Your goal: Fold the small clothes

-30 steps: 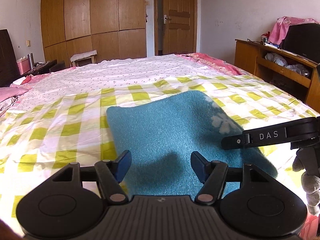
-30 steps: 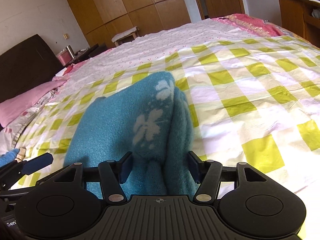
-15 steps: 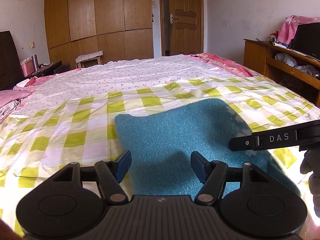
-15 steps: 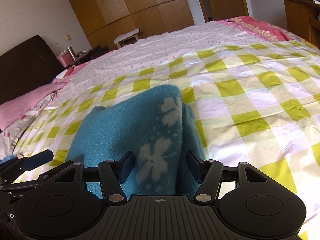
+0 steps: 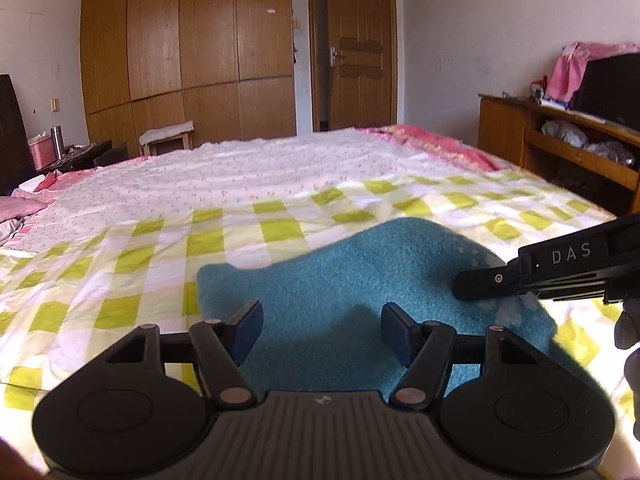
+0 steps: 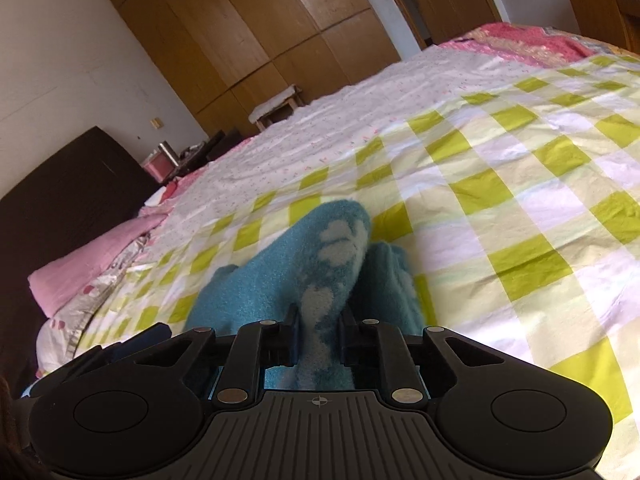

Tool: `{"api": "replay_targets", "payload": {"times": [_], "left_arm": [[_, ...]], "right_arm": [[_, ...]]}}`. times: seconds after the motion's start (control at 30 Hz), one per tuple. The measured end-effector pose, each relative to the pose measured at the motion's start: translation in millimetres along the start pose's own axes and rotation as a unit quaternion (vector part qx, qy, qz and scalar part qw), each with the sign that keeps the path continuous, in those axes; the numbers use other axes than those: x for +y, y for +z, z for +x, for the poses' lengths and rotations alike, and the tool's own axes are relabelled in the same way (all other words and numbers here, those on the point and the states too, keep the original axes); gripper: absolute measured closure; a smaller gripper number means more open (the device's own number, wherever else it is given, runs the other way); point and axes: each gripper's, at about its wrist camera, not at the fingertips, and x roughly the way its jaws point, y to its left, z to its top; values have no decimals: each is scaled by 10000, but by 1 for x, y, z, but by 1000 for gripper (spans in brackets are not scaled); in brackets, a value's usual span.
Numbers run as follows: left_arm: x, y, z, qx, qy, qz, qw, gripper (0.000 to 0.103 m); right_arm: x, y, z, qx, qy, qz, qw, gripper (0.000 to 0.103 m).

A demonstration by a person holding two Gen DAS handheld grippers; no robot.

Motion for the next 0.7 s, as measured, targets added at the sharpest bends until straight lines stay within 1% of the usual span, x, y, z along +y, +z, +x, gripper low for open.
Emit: {"api": "replay_targets", "payload": {"times": [0.03, 0.1, 0.13, 0.2, 0.23, 0.3, 0.33, 0.43, 0.5, 0.6, 0.67, 0.7], "left_arm": [[-1, -4, 6, 75, -27, 1, 10000, 33], [-5, -6, 5, 24, 45, 120, 9999, 33], [-7, -4, 1, 0, 50, 143, 9999, 33], [-7, -1, -4, -59, -8, 152, 9999, 33], [-7, 0, -3, -41, 20, 184, 9998, 33], [-9, -3, 2, 132, 76, 242, 9996, 32], [-10, -5, 4, 154, 121, 275, 9994, 31], [-12, -4, -1, 195, 187, 285, 9992, 31], [-12, -2, -9, 207, 162, 228, 9994, 31], [-12, -6, -24, 153, 223, 309, 9992, 32], [-11, -11, -26, 305, 261, 374, 9985, 31], [-11, -13, -26, 358, 291, 396, 9982, 31]], "right_arm": [[-7, -3, 7, 46, -120, 42, 9999, 88], [-16, -3, 10, 110, -67, 303, 9995, 88], [-12, 0, 5, 77, -32, 298, 9995, 89], [-2, 5, -5, -129, 76, 82, 9999, 89], [-6, 5, -2, -102, 80, 147, 9998, 89], [-26, -3, 17, 147, -32, 526, 9985, 89], [-31, -7, 21, 128, 48, 625, 9980, 89], [-17, -6, 17, 87, -110, 247, 9996, 89], [-16, -8, 17, 68, -146, 234, 9996, 89], [-12, -5, 9, 50, -127, 151, 9998, 85], [-5, -5, 1, 11, -125, 4, 9999, 78], [1, -5, -6, -11, -182, -190, 9997, 78]]}}
